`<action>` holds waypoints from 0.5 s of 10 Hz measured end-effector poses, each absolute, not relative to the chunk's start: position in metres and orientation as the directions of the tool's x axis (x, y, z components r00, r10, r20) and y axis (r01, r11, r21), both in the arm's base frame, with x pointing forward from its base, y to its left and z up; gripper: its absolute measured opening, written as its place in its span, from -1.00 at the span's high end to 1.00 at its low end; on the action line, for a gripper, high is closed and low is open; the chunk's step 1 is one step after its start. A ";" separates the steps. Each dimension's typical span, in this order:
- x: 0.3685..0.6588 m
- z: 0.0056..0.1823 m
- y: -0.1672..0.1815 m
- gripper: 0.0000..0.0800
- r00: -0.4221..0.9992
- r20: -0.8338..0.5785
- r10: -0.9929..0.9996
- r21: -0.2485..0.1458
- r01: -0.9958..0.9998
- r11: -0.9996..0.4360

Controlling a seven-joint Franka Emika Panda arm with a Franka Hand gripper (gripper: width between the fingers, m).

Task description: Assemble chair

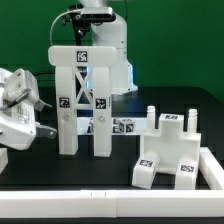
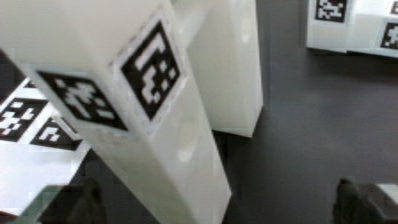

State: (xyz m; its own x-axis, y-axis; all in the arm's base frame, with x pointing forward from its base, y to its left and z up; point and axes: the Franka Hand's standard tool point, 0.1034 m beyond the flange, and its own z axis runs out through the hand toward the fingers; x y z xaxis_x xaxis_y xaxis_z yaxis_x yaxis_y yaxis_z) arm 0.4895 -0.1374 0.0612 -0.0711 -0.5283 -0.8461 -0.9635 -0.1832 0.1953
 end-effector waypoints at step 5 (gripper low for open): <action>0.483 0.055 -0.125 -0.62 -0.202 -0.813 -0.547 0.133 -0.978 0.163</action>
Offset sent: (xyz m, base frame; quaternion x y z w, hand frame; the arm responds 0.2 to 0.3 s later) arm -0.0044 0.0226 -0.0017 0.1885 0.0043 0.0600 0.9802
